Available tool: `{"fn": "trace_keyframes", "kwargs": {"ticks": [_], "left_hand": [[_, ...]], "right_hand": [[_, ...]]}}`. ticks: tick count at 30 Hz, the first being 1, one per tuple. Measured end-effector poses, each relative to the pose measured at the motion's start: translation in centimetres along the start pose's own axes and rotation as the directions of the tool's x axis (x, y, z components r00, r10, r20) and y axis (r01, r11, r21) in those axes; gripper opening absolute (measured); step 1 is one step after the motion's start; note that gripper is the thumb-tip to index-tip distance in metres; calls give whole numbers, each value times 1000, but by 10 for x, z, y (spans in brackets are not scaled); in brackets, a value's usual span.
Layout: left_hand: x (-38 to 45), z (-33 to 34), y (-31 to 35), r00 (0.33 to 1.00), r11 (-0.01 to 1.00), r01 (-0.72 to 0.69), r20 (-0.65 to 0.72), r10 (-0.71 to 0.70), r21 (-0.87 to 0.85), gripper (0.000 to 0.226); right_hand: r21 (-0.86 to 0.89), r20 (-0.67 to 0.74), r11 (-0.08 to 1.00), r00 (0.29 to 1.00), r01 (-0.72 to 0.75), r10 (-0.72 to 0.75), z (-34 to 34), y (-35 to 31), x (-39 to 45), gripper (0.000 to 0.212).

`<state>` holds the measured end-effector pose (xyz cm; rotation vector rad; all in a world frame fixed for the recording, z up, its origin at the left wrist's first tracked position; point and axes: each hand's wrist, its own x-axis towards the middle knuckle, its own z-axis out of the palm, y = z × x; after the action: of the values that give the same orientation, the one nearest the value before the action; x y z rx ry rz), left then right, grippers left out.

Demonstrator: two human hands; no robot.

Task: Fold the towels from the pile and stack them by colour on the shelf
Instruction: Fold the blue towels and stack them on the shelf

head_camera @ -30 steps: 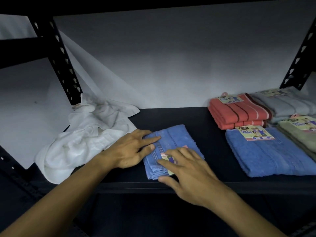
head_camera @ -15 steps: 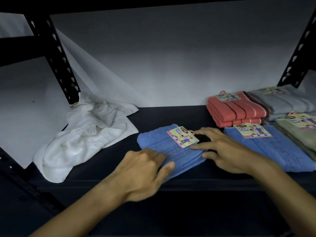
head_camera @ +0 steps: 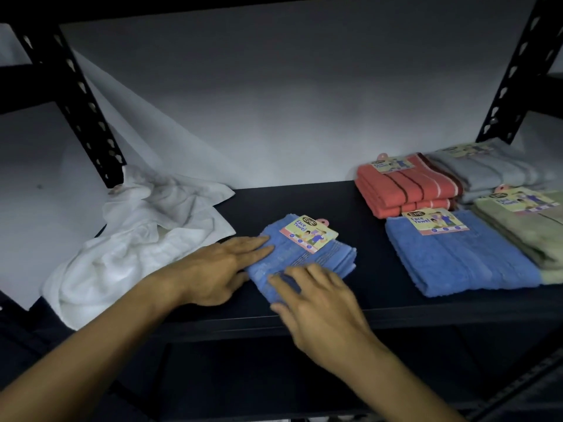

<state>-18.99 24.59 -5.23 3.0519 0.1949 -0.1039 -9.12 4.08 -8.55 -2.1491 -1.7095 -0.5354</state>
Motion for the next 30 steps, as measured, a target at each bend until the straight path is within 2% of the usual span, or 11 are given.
{"fn": "trace_keyframes", "kwargs": {"ticks": [3,6,8,11,13,15,17,20,22,25,30], "left_hand": [[-11,11,13,996,994,47,-84,-39,102,69],[-17,22,41,938,976,57,-345,20,211,65],[-16,30,60,894,969,89,-447,23,229,59],[-12,38,87,873,961,180,-484,-57,210,58],[-11,39,98,872,960,216,-478,-108,177,60],[-13,33,99,859,960,252,-485,-165,119,65],[-13,18,100,839,944,330,-456,-295,-3,65],[0,-4,95,724,811,560,-375,-579,-170,56],[17,-16,91,653,698,688,-251,-714,-198,58],[34,-22,84,607,593,769,-18,-794,-238,62],[43,-17,76,574,457,734,99,-813,-502,43]], "right_hand": [[60,-40,995,996,78,-76,-1,32,-15,42],[69,-6,995,998,65,-65,-6,68,-27,57],[76,54,995,996,61,-65,-12,84,-28,64],[112,112,993,992,48,-61,-18,95,-32,72],[143,142,989,988,35,-55,-22,95,-33,67],[243,240,968,971,-63,3,-30,96,-31,55],[315,346,932,936,-181,65,-36,97,-24,47],[385,212,837,920,-389,330,-36,93,0,42],[220,245,785,812,-579,530,-36,89,20,48],[-18,437,719,641,-695,631,-32,84,42,58],[32,496,631,560,-775,663,-32,79,58,45]]}}
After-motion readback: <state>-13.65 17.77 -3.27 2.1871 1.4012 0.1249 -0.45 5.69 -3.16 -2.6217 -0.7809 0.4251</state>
